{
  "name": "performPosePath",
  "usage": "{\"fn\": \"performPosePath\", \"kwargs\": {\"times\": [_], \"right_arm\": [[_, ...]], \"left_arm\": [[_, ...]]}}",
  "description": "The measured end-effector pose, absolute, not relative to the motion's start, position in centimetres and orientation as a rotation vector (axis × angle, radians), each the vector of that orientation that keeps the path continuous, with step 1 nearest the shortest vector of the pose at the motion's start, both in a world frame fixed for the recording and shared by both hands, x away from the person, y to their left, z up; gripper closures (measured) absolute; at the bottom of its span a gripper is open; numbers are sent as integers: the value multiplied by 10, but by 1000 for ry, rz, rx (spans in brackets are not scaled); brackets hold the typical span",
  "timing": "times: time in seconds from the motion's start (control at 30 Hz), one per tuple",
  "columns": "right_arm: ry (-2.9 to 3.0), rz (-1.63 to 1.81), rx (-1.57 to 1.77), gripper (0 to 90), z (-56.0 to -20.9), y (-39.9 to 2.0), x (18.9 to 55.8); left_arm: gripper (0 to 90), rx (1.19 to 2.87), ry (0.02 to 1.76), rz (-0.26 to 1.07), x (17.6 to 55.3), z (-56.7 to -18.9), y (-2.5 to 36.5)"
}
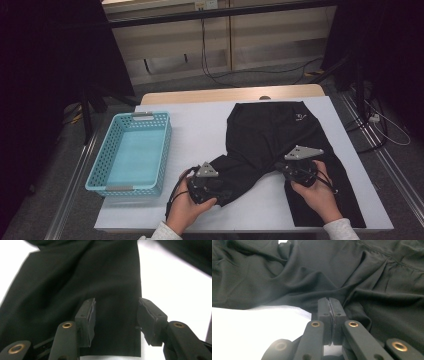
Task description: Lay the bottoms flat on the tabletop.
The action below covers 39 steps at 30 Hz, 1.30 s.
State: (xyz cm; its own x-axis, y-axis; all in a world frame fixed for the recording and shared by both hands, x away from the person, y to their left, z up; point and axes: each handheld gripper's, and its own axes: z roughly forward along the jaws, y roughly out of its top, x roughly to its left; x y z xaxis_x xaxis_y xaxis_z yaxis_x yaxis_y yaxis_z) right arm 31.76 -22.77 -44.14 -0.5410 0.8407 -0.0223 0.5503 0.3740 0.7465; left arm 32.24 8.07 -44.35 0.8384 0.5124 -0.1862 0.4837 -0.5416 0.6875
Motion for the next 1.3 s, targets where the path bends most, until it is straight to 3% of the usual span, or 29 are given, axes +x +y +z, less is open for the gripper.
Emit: {"fn": "performPosePath", "kwargs": {"times": [0.07,0.3,0.67,0.77,0.8,0.83,0.9,1.07,1.2,1.27,1.3], "right_arm": [[2240,986,1208,893,-442,-228,318],[2242,983,1216,893,-444,-228,319],[2247,981,1211,893,-444,-228,319],[2244,983,1211,893,-444,-228,319],[2244,983,1211,893,-444,-228,319],[2243,985,1209,893,-443,-228,319],[2246,984,1203,893,-443,-227,319],[2249,984,1202,892,-444,-226,320],[2255,977,1196,892,-444,-225,320],[2256,975,1198,892,-444,-224,320],[2255,977,1199,892,-444,-224,321]], "left_arm": [[564,2256,722,26,320,-447,77],[897,2301,747,-17,318,-447,73],[900,2117,875,-62,341,-422,97],[888,2134,802,-36,335,-425,93],[827,2134,802,-36,335,-425,93],[827,2154,770,-30,332,-428,89],[681,2182,720,-14,326,-433,83],[513,2275,640,62,314,-445,72],[549,2296,610,90,312,-450,72],[680,2323,617,37,310,-448,70],[692,2342,602,59,308,-448,69]]}}
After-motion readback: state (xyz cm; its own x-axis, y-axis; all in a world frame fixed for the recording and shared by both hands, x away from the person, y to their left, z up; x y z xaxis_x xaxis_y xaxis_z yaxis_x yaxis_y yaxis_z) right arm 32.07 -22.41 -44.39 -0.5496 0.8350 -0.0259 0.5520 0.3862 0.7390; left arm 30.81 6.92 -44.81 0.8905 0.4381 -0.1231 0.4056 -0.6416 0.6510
